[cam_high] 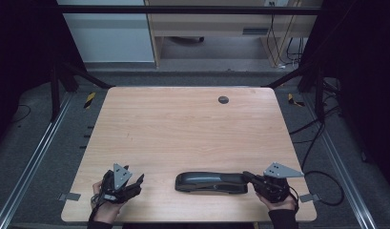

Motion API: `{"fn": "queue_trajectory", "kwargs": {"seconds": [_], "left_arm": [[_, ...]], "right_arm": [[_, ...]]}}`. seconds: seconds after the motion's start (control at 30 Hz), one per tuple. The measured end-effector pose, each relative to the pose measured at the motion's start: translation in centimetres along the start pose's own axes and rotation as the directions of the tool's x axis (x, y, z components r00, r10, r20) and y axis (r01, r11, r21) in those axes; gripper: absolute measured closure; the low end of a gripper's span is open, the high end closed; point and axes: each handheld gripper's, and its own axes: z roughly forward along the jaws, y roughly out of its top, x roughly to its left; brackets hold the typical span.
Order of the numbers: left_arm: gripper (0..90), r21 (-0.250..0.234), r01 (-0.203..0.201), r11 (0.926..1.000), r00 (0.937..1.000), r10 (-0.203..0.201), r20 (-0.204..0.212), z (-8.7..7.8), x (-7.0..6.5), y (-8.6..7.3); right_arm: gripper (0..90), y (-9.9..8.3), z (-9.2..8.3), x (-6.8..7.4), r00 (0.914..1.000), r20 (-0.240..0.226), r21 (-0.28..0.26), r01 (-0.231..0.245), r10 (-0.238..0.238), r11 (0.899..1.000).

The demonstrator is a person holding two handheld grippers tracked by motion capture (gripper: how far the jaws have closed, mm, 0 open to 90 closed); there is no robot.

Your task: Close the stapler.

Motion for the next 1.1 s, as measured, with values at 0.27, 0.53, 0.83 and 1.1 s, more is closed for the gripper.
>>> {"fn": "queue_trajectory", "kwargs": {"seconds": [0.27, 0.53, 0.83, 1.1], "left_arm": [[36.3, 0.000, -0.005, 1.0000, 1.0000, 0.005, 0.001, -0.02, -0.05, 0.02], [36.2, 0.000, -0.003, 1.0000, 1.0000, 0.003, -0.002, -0.06, -0.02, 0.01], [36.2, -0.002, 0.002, 1.0000, 1.0000, -0.002, -0.002, 0.01, 0.06, 0.00], [36.2, -0.003, 0.000, 1.0000, 1.0000, 0.000, -0.001, 0.02, 0.07, 0.03]], "right_arm": [[90.0, 0.00, 0.00, 0.04, 1.0000, 0.003, 0.001, 0.004, -0.004, 1.000], [90.0, -0.13, 0.11, 0.08, 0.9998, 0.011, 0.011, 0.019, -0.019, 1.000], [90.0, 0.10, -0.04, -0.10, 0.9999, -0.006, -0.002, 0.008, -0.008, 1.000], [82.1, 0.69, -0.63, -0.12, 0.9999, -0.010, -0.047, -0.012, 0.012, 0.999]]}}
